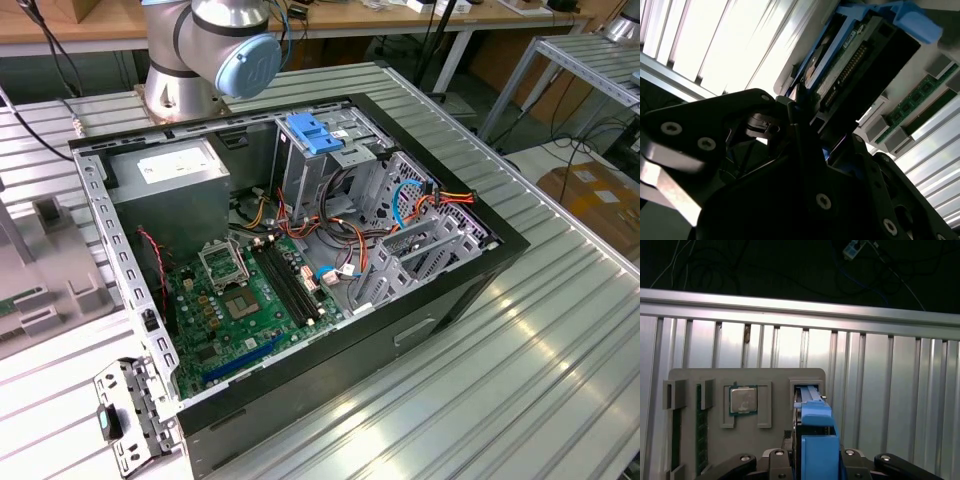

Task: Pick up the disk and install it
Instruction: 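Pick up the disk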

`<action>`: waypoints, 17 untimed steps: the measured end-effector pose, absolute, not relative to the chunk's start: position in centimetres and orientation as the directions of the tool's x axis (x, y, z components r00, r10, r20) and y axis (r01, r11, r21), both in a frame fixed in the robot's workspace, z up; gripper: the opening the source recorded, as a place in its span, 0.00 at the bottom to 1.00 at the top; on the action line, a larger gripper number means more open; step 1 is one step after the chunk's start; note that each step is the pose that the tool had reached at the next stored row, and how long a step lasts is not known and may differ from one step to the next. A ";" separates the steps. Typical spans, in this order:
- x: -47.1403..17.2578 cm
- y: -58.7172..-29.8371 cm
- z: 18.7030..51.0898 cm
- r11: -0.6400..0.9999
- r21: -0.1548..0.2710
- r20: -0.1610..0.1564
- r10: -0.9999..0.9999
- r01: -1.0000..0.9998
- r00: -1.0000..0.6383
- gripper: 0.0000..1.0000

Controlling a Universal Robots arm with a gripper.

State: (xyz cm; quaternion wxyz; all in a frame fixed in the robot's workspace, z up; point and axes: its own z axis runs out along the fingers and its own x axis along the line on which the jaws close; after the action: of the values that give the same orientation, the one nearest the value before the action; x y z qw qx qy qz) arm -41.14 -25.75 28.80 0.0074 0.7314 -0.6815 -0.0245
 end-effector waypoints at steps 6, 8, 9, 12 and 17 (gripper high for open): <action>-41.1 -25.8 28.9 -0.071 0.044 -0.026 -0.997 -0.996 0.070 0.37; -41.1 -25.8 29.0 -0.071 0.044 -0.026 -0.997 -0.996 0.070 0.37; -41.1 -25.8 29.1 -0.071 0.044 -0.026 -0.997 -0.996 0.070 0.37; -41.1 -25.8 29.2 -0.071 0.044 -0.026 -0.997 -0.996 0.070 0.37; -41.1 -25.8 29.4 -0.071 0.044 -0.026 -0.997 -0.996 0.070 0.37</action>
State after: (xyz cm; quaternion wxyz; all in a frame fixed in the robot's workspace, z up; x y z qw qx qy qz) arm -41.14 -25.75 29.38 0.0074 0.7314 -0.6815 -0.0246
